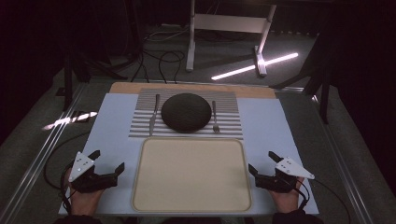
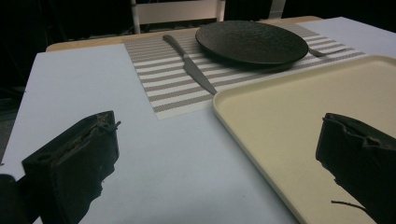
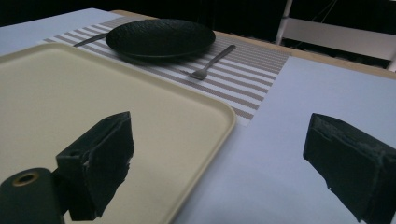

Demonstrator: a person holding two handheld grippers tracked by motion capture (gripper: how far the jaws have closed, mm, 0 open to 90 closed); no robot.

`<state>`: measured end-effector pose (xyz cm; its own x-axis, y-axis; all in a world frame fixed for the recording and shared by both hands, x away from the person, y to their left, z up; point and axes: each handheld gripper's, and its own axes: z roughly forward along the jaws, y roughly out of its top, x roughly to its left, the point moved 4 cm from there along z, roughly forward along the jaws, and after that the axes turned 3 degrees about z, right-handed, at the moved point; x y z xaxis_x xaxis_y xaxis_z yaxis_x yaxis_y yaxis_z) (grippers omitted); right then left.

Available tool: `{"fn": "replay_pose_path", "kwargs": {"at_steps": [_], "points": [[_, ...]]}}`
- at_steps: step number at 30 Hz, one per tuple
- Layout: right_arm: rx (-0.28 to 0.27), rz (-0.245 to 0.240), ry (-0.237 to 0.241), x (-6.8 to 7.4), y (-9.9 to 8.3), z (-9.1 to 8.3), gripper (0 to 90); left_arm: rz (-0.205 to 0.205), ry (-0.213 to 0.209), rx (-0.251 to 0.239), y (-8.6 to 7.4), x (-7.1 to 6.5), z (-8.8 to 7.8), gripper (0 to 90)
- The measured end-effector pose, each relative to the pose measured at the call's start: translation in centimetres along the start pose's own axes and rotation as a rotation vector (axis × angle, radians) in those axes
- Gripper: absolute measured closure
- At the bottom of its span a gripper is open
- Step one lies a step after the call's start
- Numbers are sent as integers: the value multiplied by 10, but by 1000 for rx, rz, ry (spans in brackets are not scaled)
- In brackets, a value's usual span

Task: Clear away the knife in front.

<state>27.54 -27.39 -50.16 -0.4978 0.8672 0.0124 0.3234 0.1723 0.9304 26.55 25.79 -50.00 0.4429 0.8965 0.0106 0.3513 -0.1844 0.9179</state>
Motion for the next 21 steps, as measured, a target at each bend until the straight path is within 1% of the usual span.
{"fn": "replay_pose_path", "kwargs": {"at_steps": [14,17,19,20,21], "points": [[3,-13,-7,4,0,2,84,-5,16,11,0,1,1,0],[4,-13,-11,4,-1,2,84,4,31,24,1,1,1,0],[4,-12,-10,5,-1,2,84,-1,37,32,3,1,1,0],[6,-13,-14,5,-1,3,84,2,47,45,5,2,2,0],[12,-14,-16,6,-2,4,84,1,49,49,7,2,2,0]]}}
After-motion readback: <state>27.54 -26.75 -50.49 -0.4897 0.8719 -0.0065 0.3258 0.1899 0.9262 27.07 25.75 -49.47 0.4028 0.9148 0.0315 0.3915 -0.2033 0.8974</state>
